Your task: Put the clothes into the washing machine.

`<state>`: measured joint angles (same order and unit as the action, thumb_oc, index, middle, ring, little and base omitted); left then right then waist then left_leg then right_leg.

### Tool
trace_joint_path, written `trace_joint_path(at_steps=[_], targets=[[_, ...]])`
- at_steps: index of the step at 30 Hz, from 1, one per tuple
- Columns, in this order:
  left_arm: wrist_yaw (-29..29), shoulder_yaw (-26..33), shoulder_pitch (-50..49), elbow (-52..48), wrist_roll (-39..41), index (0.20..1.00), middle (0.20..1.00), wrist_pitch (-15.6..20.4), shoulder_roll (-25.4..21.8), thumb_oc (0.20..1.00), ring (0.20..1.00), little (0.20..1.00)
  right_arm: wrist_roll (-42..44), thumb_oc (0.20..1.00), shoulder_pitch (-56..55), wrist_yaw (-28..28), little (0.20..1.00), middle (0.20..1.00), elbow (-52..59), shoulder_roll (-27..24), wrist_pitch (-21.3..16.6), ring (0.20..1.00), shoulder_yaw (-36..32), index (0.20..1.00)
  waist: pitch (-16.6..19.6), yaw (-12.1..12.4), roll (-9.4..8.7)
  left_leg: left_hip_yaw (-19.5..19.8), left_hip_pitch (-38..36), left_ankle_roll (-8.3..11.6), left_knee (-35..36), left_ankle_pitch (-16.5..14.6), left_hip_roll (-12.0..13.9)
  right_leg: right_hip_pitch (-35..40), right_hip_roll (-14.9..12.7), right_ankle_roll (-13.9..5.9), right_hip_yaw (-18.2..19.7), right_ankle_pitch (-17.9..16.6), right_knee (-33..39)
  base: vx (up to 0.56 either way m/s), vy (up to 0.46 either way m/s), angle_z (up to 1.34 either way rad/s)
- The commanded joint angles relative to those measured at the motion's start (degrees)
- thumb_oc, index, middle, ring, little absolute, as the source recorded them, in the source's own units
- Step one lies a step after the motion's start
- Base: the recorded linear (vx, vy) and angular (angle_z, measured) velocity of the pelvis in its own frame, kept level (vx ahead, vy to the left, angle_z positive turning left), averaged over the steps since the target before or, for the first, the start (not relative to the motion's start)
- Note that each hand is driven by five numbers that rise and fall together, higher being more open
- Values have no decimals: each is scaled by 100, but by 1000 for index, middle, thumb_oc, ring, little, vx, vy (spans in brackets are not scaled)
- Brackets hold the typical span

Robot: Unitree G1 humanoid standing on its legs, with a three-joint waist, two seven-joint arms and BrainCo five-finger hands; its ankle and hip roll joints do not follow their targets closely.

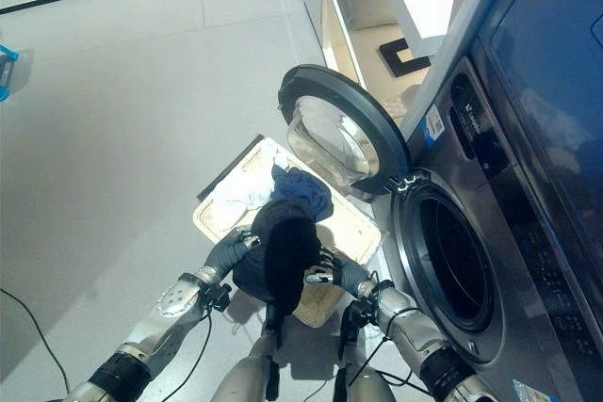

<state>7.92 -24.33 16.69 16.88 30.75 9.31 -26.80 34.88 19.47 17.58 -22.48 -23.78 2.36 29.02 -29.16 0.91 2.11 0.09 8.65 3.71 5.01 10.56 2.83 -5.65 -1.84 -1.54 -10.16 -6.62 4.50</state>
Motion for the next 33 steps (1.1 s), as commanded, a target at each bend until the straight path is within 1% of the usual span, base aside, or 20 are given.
trace_joint_path(at_steps=[1, 6, 8, 9, 13, 18, 21, 23, 29, 33], targets=[[233, -213, 314, -390, 197, 200, 200, 253, 51, 200, 200, 200, 520, 1000, -60, 274, 1000, 1000, 567, 109, -47, 1000, 262, 1000, 392, 50, -289, -194, -174, -96, -123, -639, -513, -283, 19, -346, 75, 272, -347, 0, 0, 0], [315, -418, 433, -481, 120, 200, 200, 68, 11, 200, 200, 200, 1333, 1000, 15, 313, 1000, 1000, 785, 244, 48, 1000, 298, 1000, 355, 39, -306, -236, -151, -113, -138, -653, -525, -300, 17, -358, 100, 251, -325, 0, 0, 0], [326, -447, 453, -479, 122, 200, 200, 50, 13, 200, 200, 200, 1446, 1000, 32, 312, 1000, 1000, 801, 270, 80, 1000, 308, 1000, 352, 34, -308, -246, -149, -114, -139, -651, -525, -299, 18, -357, 107, 245, -317, 0, 0, 0], [366, -512, 506, -484, 40, 200, 200, 12, 16, 200, 200, 200, 1829, 1000, 35, 319, 1000, 1000, 835, 329, 206, 1000, 327, 1000, 331, 23, -310, -269, -149, -119, -136, -646, -528, -302, 21, -357, 119, 235, -310, 0, 0, 0], [399, -622, 559, -515, -75, 200, 200, 2, -25, 200, 200, 200, 2255, 1000, 18, 335, 1000, 1000, 839, 399, 348, 1000, 350, 1000, 299, 9, -309, -307, -142, -122, -118, -640, -526, -317, 31, -358, 139, 221, -296, 0, 0, 0], [375, -796, 626, -445, -437, 200, 200, -53, -65, 200, 200, 200, 2917, 1000, -46, 477, 1000, 1000, 788, 529, 622, 1000, 389, 1000, 272, -1, -313, -335, -140, -123, -100, -641, -525, -324, 37, -363, 141, 206, -273, 0, 0, 0], [382, -867, 679, -391, -584, 200, 200, -63, -96, 200, 200, 200, 2952, 1000, -40, 453, 1000, 1000, 756, 562, 598, 1000, 421, 1000, 264, -2, -324, -351, -129, -120, -95, -639, -521, -337, 36, -368, 143, 196, -264, 0, 0, 0], [510, -961, 731, -354, -693, 200, 200, -105, -128, 200, 200, 200, 3009, 1000, -31, 417, 1000, 1000, 709, 556, 548, 1000, 454, 1000, 241, -15, -333, -371, -121, -117, -77, -629, -518, -352, 47, -369, 145, 179, -248, 0, 0, 0], [807, -1146, 821, -325, -822, 200, 200, -279, -182, 200, 200, 200, 3044, 1000, -21, 330, 1000, 1000, 575, 553, 599, 1000, 493, 1000, 209, -32, -339, -392, -109, -111, -64, -627, -508, -373, 58, -374, 154, 164, -238, -1, -1, -1], [1093, -1322, 910, -278, -1139, 200, 200, -450, -271, 200, 200, 200, 3069, 1000, 2, 299, 1000, 1000, 507, 486, 707, 1000, 561, 1000, 192, -45, -352, -352, -100, -118, -58, -626, -520, -384, 79, -375, 215, 160, -241, 0, 0, 0]])
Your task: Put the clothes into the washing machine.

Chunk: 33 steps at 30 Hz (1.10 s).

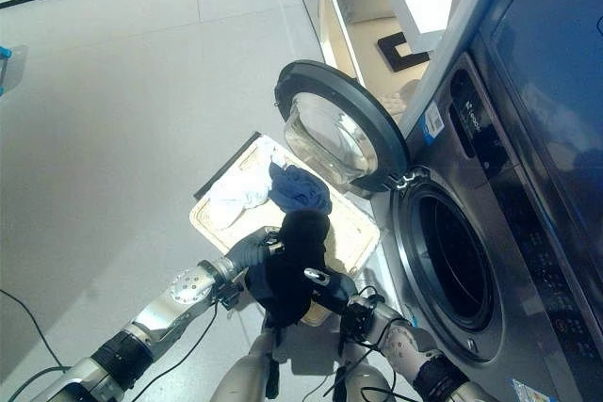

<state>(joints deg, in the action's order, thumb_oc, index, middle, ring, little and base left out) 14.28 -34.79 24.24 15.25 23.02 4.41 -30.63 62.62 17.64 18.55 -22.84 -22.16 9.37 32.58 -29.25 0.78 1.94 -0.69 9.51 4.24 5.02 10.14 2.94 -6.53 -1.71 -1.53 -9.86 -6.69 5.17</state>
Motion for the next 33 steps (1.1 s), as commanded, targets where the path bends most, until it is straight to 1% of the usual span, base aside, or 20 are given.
trace_joint_path(at_steps=[1, 3, 5, 6, 7, 8, 9, 11, 14, 15, 16, 17, 18, 19, 25, 31, 32, 33], targets=[[512, -321, 191, -107, -421, 200, 200, 7, 94, 200, 200, 200, 284, 1000, 196, 205, 1000, 1000, 519, 310, 27, 1000, 226, 1000, 194, -40, -336, -260, -181, -173, -56, -583, -533, -309, 76, -379, 209, 165, -312, 0, 0, 0], [576, -362, 239, -105, -432, 200, 200, -49, 64, 200, 200, 200, 290, 1000, 209, 222, 1000, 1000, 501, 293, 34, 1000, 258, 1000, 179, -45, -338, -247, -178, -176, -54, -582, -536, -312, 84, -378, 234, 163, -311, 0, 0, 0], [663, -412, 279, -115, -478, 200, 200, -125, 24, 200, 200, 200, 330, 859, 209, 250, 859, 859, 475, 274, 59, 859, 285, 859, 170, -52, -339, -229, -183, -178, -51, -586, -540, -309, 89, -378, 252, 162, -306, 0, 0, 0], [726, -438, 308, -115, -508, 200, 200, -165, 7, 200, 200, 200, 357, 652, 206, 260, 652, 652, 460, 267, 51, 652, 305, 652, 165, -58, -340, -224, -184, -180, -49, -585, -543, -308, 91, -378, 259, 161, -305, 0, 0, 0], [805, -455, 325, -116, -533, 200, 200, -208, -3, 200, 200, 200, 379, 514, 198, 258, 514, 514, 451, 260, 44, 514, 312, 514, 164, -62, -341, -220, -185, -180, -46, -585, -546, -309, 92, -380, 265, 159, -304, 0, 0, 0], [922, -491, 345, -145, -549, 200, 200, -277, -26, 200, 200, 200, 419, 200, 191, 259, 200, 200, 424, 247, 18, 200, 311, 200, 162, -69, -339, -218, -181, -178, -41, -585, -546, -311, 94, -385, 271, 156, -296, 0, 0, 0], [922, -491, 346, -145, -548, 200, 200, -278, -27, 200, 200, 200, 419, 200, 192, 259, 200, 200, 424, 247, 18, 200, 311, 200, 162, -69, -340, -219, -181, -178, -41, -586, -546, -311, 95, -385, 272, 156, -296, 2, 2, -4], [1150, -554, 391, -144, -563, 200, 200, -386, -55, 200, 200, 200, 437, 200, 189, 197, 200, 200, 394, 256, -47, 200, 317, 200, 151, -86, -330, -232, -183, -176, -32, -584, -543, -316, 91, -390, 266, 150, -294, 0, 4, -4], [1220, -602, 438, -132, -541, 200, 200, -463, -80, 200, 200, 200, 512, 200, 211, 128, 200, 200, 368, 259, -101, 200, 314, 200, 142, -101, -328, -247, -182, -174, -27, -586, -538, -322, 93, -390, 270, 148, -296, 0, 2, -2], [1148, -647, 467, -132, -516, 200, 200, -490, -73, 200, 200, 200, 541, 200, 238, 83, 200, 200, 341, 280, -127, 200, 317, 200, 135, -108, -329, -251, -180, -175, -21, -584, -536, -329, 95, -394, 270, 147, -296, 0, 0, 0], [1029, -639, 490, -123, -465, 511, 511, -536, -51, 511, 511, 511, 567, 200, 249, 49, 200, 200, 313, 304, -167, 200, 307, 200, 126, -114, -331, -257, -177, -179, -15, -581, -538, -335, 100, -393, 274, 142, -291, 0, 0, 0], [1028, -639, 490, -123, -465, 511, 511, -537, -51, 511, 511, 511, 567, 200, 249, 49, 200, 200, 313, 305, -167, 200, 307, 200, 126, -113, -331, -257, -177, -179, -15, -581, -538, -335, 100, -393, 274, 142, -291, 0, 0, 0], [921, -618, 486, -99, -460, 887, 887, -548, -28, 887, 887, 887, 585, 200, 240, 26, 200, 200, 295, 316, -199, 200, 284, 200, 119, -116, -331, -259, -175, -178, -9, -580, -537, -341, 100, -396, 275, 136, -287, 0, 0, 0], [856, -593, 477, -83, -420, 1000, 1000, -559, -13, 1000, 1000, 1000, 591, 200, 229, 2, 200, 200, 282, 330, -227, 200, 270, 200, 114, -114, -330, -259, -170, -178, -7, -578, -536, -343, 101, -396, 275, 132, -281, 0, 0, 0], [666, -436, 350, -64, -334, 1000, 1000, -574, 63, 1000, 1000, 1000, 791, 200, 165, -169, 200, 200, 197, 411, -399, 200, 146, 200, 83, -97, -304, -263, -142, -175, -2, -568, -532, -359, 85, -396, 235, 121, -266, 0, 0, 0], [625, -405, 323, -67, -312, 1000, 1000, -574, 69, 1000, 1000, 1000, 850, 200, 151, -191, 200, 200, 173, 426, -423, 200, 111, 200, 76, -96, -295, -262, -135, -175, -2, -567, -532, -368, 84, -393, 227, 119, -267, 0, 0, 0], [50, -210, 157, 62, -76, 1000, 1000, -495, 168, 1000, 1000, 1000, 1019, 200, 94, -324, 200, 200, 4, 484, -582, 200, -98, 200, 47, -92, -256, -264, -105, -172, -2, -549, -532, -400, 77, -379, 196, 115, -278, -18, -39, 0], [-303, -151, 115, 142, -21, 1000, 1000, -551, 206, 1000, 1000, 1000, 1105, 200, 90, -388, 200, 200, -63, 496, -637, 200, -158, 200, 46, -85, -244, -254, -89, -169, -2, -541, -538, -410, 72, -377, 184, 116, -280, -18, -39, 0]])
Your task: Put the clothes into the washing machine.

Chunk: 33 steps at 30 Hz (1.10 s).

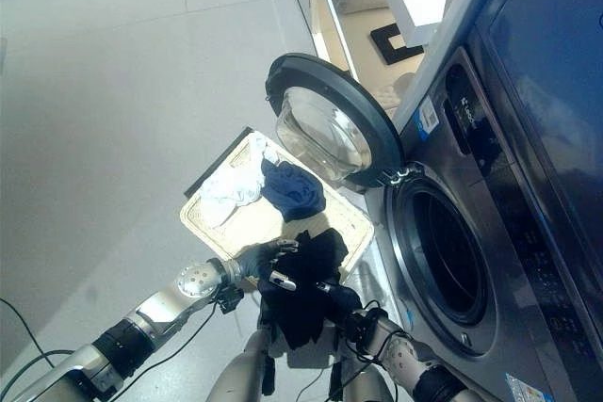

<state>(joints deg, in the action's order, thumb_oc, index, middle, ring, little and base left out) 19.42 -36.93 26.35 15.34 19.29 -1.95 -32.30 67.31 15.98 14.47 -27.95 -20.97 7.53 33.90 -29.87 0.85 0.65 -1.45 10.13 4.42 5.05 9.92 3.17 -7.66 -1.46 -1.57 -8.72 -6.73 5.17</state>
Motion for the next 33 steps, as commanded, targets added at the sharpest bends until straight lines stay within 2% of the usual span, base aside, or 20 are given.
trace_joint_path(at_steps=[1, 4, 8, 11, 16, 19, 22, 24, 25, 27, 28, 30, 31, 32, 33], targets=[[-816, 64, -96, 132, 352, 1000, 1000, 85, 374, 1000, 1000, 1000, 637, 200, 256, 20, 200, 200, 447, 377, -453, 200, -289, 200, 107, -92, -115, -178, -152, -187, -5, -519, -561, -298, 47, -373, 69, 119, -280, 0, 0, 0], [-2242, 410, -317, 643, 476, 1000, 1000, 154, 541, 1000, 1000, 1000, 996, 200, 221, -116, 200, 200, 86, 439, -591, 200, -584, 200, 72, -68, -77, -161, -102, -192, -18, -494, -584, -348, 27, -371, 43, 121, -304, -2, -26, 2], [-3436, 853, -539, 1088, 435, 1000, 1000, 527, 680, 1000, 1000, 1000, 1248, 200, 213, -202, 200, 200, -337, 515, -640, 200, -867, 200, 23, -37, -30, -154, -61, -187, -28, -483, -596, -398, 1, -369, 18, 118, -321, 0, -17, 0], [-4026, 1110, -661, 1298, 581, 1000, 1000, 793, 767, 1000, 1000, 1000, 1397, 200, 236, -284, 200, 200, -651, 571, -666, 200, -1051, 200, 8, -22, 9, -156, 5, -184, -36, -470, -606, -465, -15, -361, 16, 103, -321, 0, 0, 0], [-4505, 1468, -761, 1754, 890, 1000, 1000, 1195, 994, 1000, 1000, 1000, 1769, 200, 456, -322, 200, 200, -1605, 715, -636, 200, -1571, 200, 8, -14, 146, -176, 199, -177, -56, -443, -614, -697, -70, -356, 6, 59, -359, 7, -30, 2], [-4460, 1655, -765, 2052, 1209, 1000, 1000, 1353, 1140, 1000, 1000, 1000, 2381, 200, 732, -373, 200, 200, -2303, 791, -720, 200, -2099, 200, 8, -13, 259, -221, 355, -173, -84, -427, -624, -881, -107, -360, 27, 33, -409, 20, -52, -1], [-4276, 1740, -757, 2194, 1297, 1000, 1000, 1344, 1175, 1000, 1000, 1000, 3113, 200, 1043, -640, 200, 200, -2656, 752, -1035, 200, -2691, 200, 8, -23, 361, -273, 502, -154, -137, -435, -624, -1046, -134, -375, 33, 23, -475, 33, -55, -1], [-4167, 1735, -763, 2172, 1222, 1000, 1000, 1308, 1135, 1000, 1000, 1000, 3667, 200, 1252, -869, 200, 200, -2671, 593, -1401, 200, -3180, 200, 8, -29, 416, -302, 609, -142, -163, -448, -631, -1157, -148, -394, 28, 14, -496, 29, -69, -1], [-4119, 1723, -774, 2129, 1239, 1000, 1000, 1278, 1089, 1000, 1000, 1000, 3884, 200, 1333, -915, 200, 200, -2695, 455, -1464, 200, -3419, 200, 8, -28, 437, -319, 654, -135, -176, -454, -628, -1194, -152, -402, 23, 14, -501, 26, -73, -2], [-4010, 1711, -845, 2015, 1279, 1000, 1000, 1242, 984, 1000, 1000, 1000, 4300, 200, 1470, -1153, 200, 200, -2625, 219, -1877, 200, -3804, 200, 8, -33, 462, -338, 713, -136, -193, -468, -625, -1260, -149, -417, 30, 10, -516, 24, -74, -1], [-3941, 1683, -899, 1899, 1288, 1000, 1000, 1210, 903, 1000, 1000, 1000, 4569, 200, 1547, -1269, 200, 200, -2508, 73, -2321, 200, -4092, 200, 8, -31, 472, -355, 759, -138, -200, -481, -617, -1312, -146, -430, 38, 6, -526, 17, -82, -2], [-3844, 1654, -992, 1684, 1351, 1000, 1000, 1127, 738, 1000, 1000, 1000, 4569, 200, 1617, -1627, 200, 200, -2233, -171, -3048, 200, -4555, 200, 8, -27, 472, -365, 801, -142, -197, -496, -604, -1354, -128, -441, 39, 12, -534, 13, -79, -4], [-3799, 1652, -1015, 1636, 1366, 1000, 1000, 1115, 694, 1000, 1000, 1000, 4569, 200, 1637, -1682, 200, 200, -2158, -233, -3269, 200, -4678, 200, 8, -31, 469, -368, 819, -143, -197, -492, -601, -1369, -124, -442, 40, 4, -531, 19, -77, -5], [-3719, 1640, -1095, 1490, 1435, 1000, 1000, 1078, 570, 1000, 1000, 1000, 4569, 200, 1635, -1865, 200, 200, -1880, -391, -3832, 200, -4962, 200, 8, -29, 460, -363, 816, -148, -197, -516, -590, -1360, -109, -450, 35, 10, -523, 38, -71, -8], [-3665, 1639, -1144, 1426, 1467, 1000, 1000, 1064, 506, 1000, 1000, 1000, 4569, 200, 1636, -1919, 200, 200, -1727, -488, -4227, 200, -5120, 200, 8, -40, 455, -357, 776, -145, -190, -561, -583, -1320, -99, -461, 34, 48, -515, 21, -73, -10]])
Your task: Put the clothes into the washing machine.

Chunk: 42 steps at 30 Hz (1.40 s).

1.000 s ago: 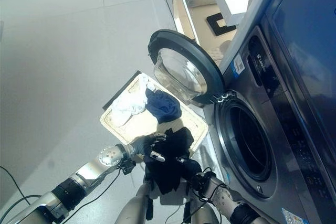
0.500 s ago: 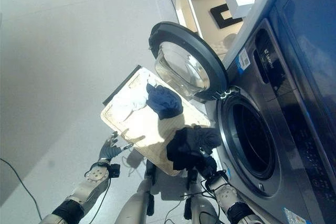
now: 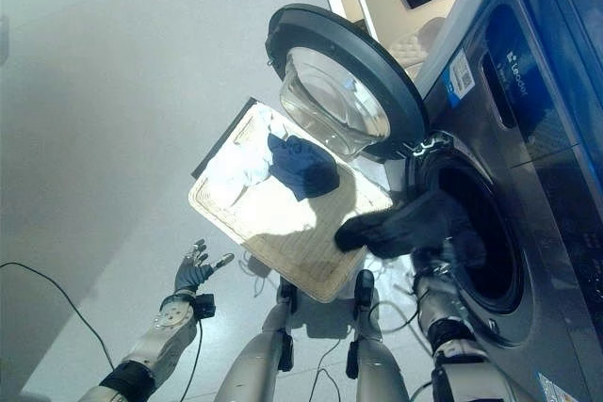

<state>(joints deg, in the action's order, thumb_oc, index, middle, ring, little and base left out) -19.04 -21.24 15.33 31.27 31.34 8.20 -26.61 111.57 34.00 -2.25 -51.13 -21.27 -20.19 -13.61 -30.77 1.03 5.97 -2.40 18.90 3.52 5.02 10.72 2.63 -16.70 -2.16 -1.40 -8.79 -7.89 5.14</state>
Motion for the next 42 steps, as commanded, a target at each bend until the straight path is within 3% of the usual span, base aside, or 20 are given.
trace_joint_path(at_steps=[1, 2, 3, 4, 5, 6, 8, 9, 10, 12, 13, 14, 15, 17, 20, 21, 23, 27, 32, 42], targets=[[218, 78, -70, -252, 313, 1000, 1000, 16, -162, 1000, 1000, 1000, 143, 200, -143, -410, 200, 200, 773, -646, -1912, 200, -559, 200, 97, -82, -105, -272, -54, -61, -199, -613, -525, -462, -17, -466, 49, 113, -507, 38, -59, -10], [252, 73, -110, -325, 370, 1000, 1000, -14, -238, 1000, 1000, 1000, 143, 200, -138, -569, 200, 200, 955, -828, -2512, 200, -739, 200, 97, -96, -119, -268, -108, -63, -187, -662, -515, -421, 3, -472, 60, 149, -507, 3, -60, -7], [274, 78, -150, -423, 437, 1000, 1000, -56, -308, 1000, 1000, 1000, 143, 200, -175, -712, 200, 200, 1240, -1032, -3585, 200, -944, 200, 97, -130, -149, -274, -98, -73, -184, -642, -502, -440, 22, -462, 71, 109, -504, 22, -40, -4], [274, 78, -150, -423, 437, 1000, 1000, -56, -308, 1000, 1000, 1000, 143, 200, -175, -712, 200, 200, 1240, -1032, -3585, 200, -944, 200, 97, -130, -149, -274, -98, -73, -184, -642, -502, -440, 22, -462, 71, 109, -504, 14, -45, -11], [261, 93, -187, -552, 479, 1000, 1000, -134, -351, 1000, 1000, 1000, -1020, 570, -260, -1508, 570, 570, 1760, -1148, -4924, 570, -1144, 570, 97, -193, -173, -278, -116, -74, -185, -657, -484, -432, 59, -450, 111, 122, -520, 33, -43, -18], [258, 124, -183, -653, 495, 1000, 1000, -216, -343, 1000, 1000, 1000, -1918, 1000, -362, -2329, 1000, 1000, 2029, -1276, -5407, 1000, -1230, 1000, 97, -261, -212, -294, -65, -67, -253, -658, -472, -480, 76, -442, 160, 114, -557, 36, -46, -20], [262, 139, -173, -670, 495, 1000, 1000, -255, -309, 1000, 1000, 1000, -2406, 1000, -422, -2879, 1000, 1000, 2145, -1352, -5429, 1000, -1301, 1000, 97, -302, -226, -305, -34, -65, -305, -669, -470, -503, 79, -440, 181, 112, -577, 23, -21, -7], [279, 135, -136, -652, 465, 1000, 1000, -280, -266, 1000, 1000, 1000, -2909, 1000, -475, -3520, 1000, 1000, 2269, -1410, -5338, 1000, -1365, 1000, 97, -332, -227, -305, 3, -67, -366, -686, -476, -525, 77, -437, 200, 112, -593, 27, -17, -4], [284, 114, -101, -622, 445, 1000, 1000, -291, -233, 1000, 1000, 1000, -3063, 1000, -497, -3770, 1000, 1000, 2332, -1399, -5166, 1000, -1365, 1000, 97, -349, -227, -304, 27, -68, -392, -690, -477, -542, 75, -434, 211, 109, -597, 21, -16, -5], [265, 48, -13, -563, 432, 1000, 1000, -303, -181, 1000, 1000, 1000, -2759, 1000, -521, -3663, 1000, 1000, 2451, -1304, -4774, 1000, -1262, 1000, 97, -360, -220, -313, 74, -66, -418, -676, -482, -565, 61, -427, 212, 90, -586, 10, -11, -5], [261, 18, 37, -526, 442, 1000, 1000, -303, -155, 1000, 1000, 1000, -2139, 1000, -517, -3229, 1000, 1000, 2499, -1229, -4437, 1000, -1193, 1000, 97, -359, -215, -313, 103, -69, -432, -666, -491, -584, 49, -422, 209, 75, -580, 7, -9, -3], [255, -31, 109, -469, 467, 1000, 1000, -293, -125, 1000, 1000, 1000, -639, 1000, -496, -1978, 1000, 1000, 2400, -1102, -3700, 1000, -1095, 1000, 97, -348, -203, -309, 147, -73, -439, -646, -506, -612, 26, -416, 194, 50, -566, 11, -16, -3], [266, -72, 138, -420, 449, 1000, 1000, -278, -84, 1000, 1000, 1000, 143, 1000, -445, -1216, 1000, 1000, 2247, -920, -2818, 1000, -1029, 1000, 97, -325, -176, -294, 160, -82, -446, -643, -522, -619, 7, -413, 174, 39, -563, 0, 0, 0], [220, -151, 183, -419, 424, 1000, 1000, -267, -46, 1000, 1000, 1000, 143, 1000, -352, -1220, 1000, 1000, 2275, -598, -2068, 1000, -826, 1000, 97, -282, -153, -288, 225, -102, -443, -612, -537, -671, -16, -401, 152, 3, -548, -1, -26, 8], [193, -187, 198, -439, 402, 1000, 1000, -280, -41, 1000, 1000, 1000, 143, 1000, -338, -1203, 1000, 1000, 2249, -458, -1753, 1000, -656, 1000, 97, -257, -147, -281, 263, -107, -447, -597, -544, -696, -26, -396, 134, -8, -548, -3, -26, 5], [72, -238, 222, -513, 362, 1000, 1000, -294, -42, 1000, 1000, 1000, 143, 1000, -380, -1103, 1000, 1000, 2117, -63, -1046, 1000, -151, 1000, 97, -223, -142, -268, 346, -98, -454, -550, -547, -760, -29, -382, 96, -21, -569, 0, 0, 0], [39, -251, 230, -515, 349, 1000, 1000, -281, -38, 1000, 1000, 1000, 143, 1000, -398, -1055, 1000, 1000, 2038, -19, -953, 1000, -83, 1000, 97, -214, -144, -266, 354, -97, -447, -542, -544, -768, -26, -381, 90, -18, -574, 0, 0, 0], [-144, -241, 352, -355, 265, 1000, 1000, 13, 45, 1000, 1000, 1000, 143, 1000, -375, 384, 1000, 1000, 1169, 183, -371, 1000, 305, 1000, 97, -138, -163, -236, 430, -76, -381, -486, -540, -850, -8, -374, 46, -4, -592, -1, 7, 3], [-166, -229, 395, -287, 183, 1000, 1000, 131, 97, 1000, 1000, 1000, 143, 1000, -516, 1137, 1000, 1000, 964, 405, -309, 1000, 264, 1000, 97, -115, -197, -214, 469, -67, -334, -455, -536, -934, 4, -388, 45, -7, -632, 0, 21, 7], [-197, -66, 400, -169, 315, 1000, 1000, 333, 130, 1000, 1000, 1000, 143, 1000, -689, 1546, 1000, 1000, 803, 471, -262, 1000, 204, 1000, 97, -86, -282, -202, 454, -80, -259, -439, -528, -987, 2, -435, 55, -29, -665, 1, 35, 2]])
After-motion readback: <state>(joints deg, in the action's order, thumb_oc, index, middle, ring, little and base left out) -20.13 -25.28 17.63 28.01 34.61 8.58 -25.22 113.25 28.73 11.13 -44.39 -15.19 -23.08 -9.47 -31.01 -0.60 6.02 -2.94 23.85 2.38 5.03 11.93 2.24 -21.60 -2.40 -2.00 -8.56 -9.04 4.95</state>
